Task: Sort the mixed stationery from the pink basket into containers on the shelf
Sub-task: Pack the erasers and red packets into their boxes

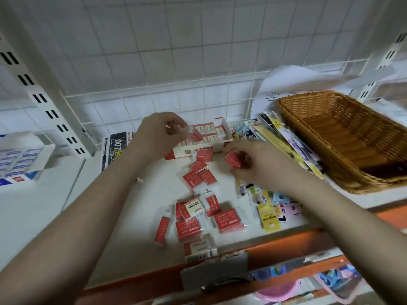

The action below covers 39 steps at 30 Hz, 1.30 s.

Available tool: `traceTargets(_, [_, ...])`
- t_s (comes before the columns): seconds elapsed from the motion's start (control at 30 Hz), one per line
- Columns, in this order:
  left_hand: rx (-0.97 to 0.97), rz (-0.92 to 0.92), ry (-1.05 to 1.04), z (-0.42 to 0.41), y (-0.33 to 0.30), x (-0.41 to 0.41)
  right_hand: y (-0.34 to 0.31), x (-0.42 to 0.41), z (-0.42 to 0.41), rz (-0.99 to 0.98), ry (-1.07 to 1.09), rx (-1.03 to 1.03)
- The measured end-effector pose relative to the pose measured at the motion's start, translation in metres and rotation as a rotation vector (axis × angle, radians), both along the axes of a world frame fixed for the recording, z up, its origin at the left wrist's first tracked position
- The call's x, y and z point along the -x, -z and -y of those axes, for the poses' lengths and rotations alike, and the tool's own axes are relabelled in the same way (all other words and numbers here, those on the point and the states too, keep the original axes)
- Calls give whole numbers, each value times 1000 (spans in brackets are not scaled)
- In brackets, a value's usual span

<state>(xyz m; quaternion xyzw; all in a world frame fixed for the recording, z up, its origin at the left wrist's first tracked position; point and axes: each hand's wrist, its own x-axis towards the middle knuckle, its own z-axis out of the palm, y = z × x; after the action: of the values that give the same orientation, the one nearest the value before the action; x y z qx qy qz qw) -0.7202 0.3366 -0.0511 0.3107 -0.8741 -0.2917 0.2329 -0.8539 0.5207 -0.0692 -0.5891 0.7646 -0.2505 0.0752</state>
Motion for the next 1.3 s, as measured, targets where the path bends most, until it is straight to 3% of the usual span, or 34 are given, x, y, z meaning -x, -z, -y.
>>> traceTargets(0.13, [72, -81, 62, -9, 5, 39, 5, -4, -26, 193, 145, 173])
traceTargets(0.33, [172, 48, 166, -7, 27, 81, 8, -4, -51, 361, 255, 285])
traceTargets(0.53, [147, 118, 276, -2, 28, 92, 12, 1, -56, 377, 291, 281])
traceTargets(0.7, [253, 354, 428, 0, 15, 98, 10, 5, -52, 441, 310, 317])
traceTargets(0.93, [277, 414, 375, -2, 17, 113, 8, 20, -44, 476, 380, 381])
traceTargets(1.07, [368, 510, 447, 2, 21, 98, 2, 33, -37, 418, 381, 323])
traceTargets(1.17, [434, 525, 486, 7, 27, 88, -3, 36, -30, 479, 352, 320])
traceTargets(1.3, [391, 525, 486, 2, 26, 74, -5, 34, -21, 467, 335, 307])
